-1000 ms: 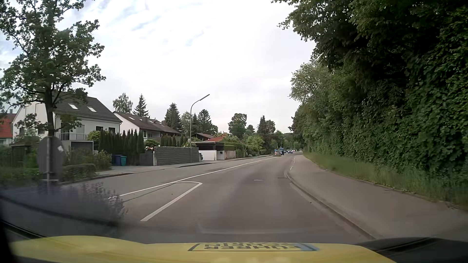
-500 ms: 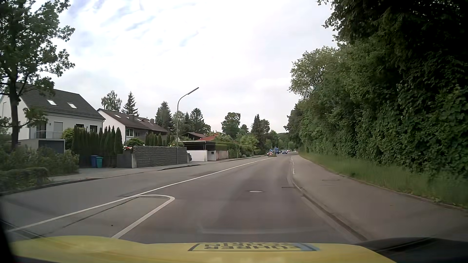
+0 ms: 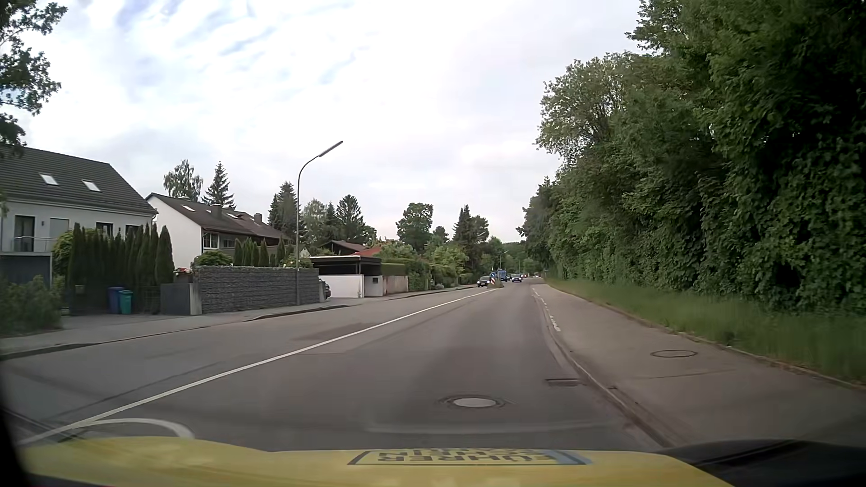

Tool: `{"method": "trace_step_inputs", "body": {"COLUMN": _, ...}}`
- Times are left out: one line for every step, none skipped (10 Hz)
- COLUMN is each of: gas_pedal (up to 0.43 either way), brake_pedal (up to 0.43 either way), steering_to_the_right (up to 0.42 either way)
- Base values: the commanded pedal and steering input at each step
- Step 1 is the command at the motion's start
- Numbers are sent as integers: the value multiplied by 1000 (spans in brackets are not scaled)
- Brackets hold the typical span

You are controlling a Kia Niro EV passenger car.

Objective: Follow the waypoints while adhering to traffic rules and regulations

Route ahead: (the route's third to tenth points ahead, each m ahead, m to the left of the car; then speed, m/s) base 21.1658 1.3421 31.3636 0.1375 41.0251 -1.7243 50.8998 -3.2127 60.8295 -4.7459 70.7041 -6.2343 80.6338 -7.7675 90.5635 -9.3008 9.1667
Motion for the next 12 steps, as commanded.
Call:
{"method": "trace_step_inputs", "body": {"gas_pedal": 157, "brake_pedal": 0, "steering_to_the_right": 25}}
{"method": "trace_step_inputs", "body": {"gas_pedal": 157, "brake_pedal": 0, "steering_to_the_right": 26}}
{"method": "trace_step_inputs", "body": {"gas_pedal": 157, "brake_pedal": 0, "steering_to_the_right": 29}}
{"method": "trace_step_inputs", "body": {"gas_pedal": 157, "brake_pedal": 0, "steering_to_the_right": 33}}
{"method": "trace_step_inputs", "body": {"gas_pedal": 157, "brake_pedal": 0, "steering_to_the_right": 36}}
{"method": "trace_step_inputs", "body": {"gas_pedal": 157, "brake_pedal": 0, "steering_to_the_right": 36}}
{"method": "trace_step_inputs", "body": {"gas_pedal": 157, "brake_pedal": 0, "steering_to_the_right": 36}}
{"method": "trace_step_inputs", "body": {"gas_pedal": 157, "brake_pedal": 0, "steering_to_the_right": 36}}
{"method": "trace_step_inputs", "body": {"gas_pedal": 157, "brake_pedal": 0, "steering_to_the_right": 36}}
{"method": "trace_step_inputs", "body": {"gas_pedal": 157, "brake_pedal": 0, "steering_to_the_right": 36}}
{"method": "trace_step_inputs", "body": {"gas_pedal": 157, "brake_pedal": 0, "steering_to_the_right": 36}}
{"method": "trace_step_inputs", "body": {"gas_pedal": 157, "brake_pedal": 0, "steering_to_the_right": 36}}
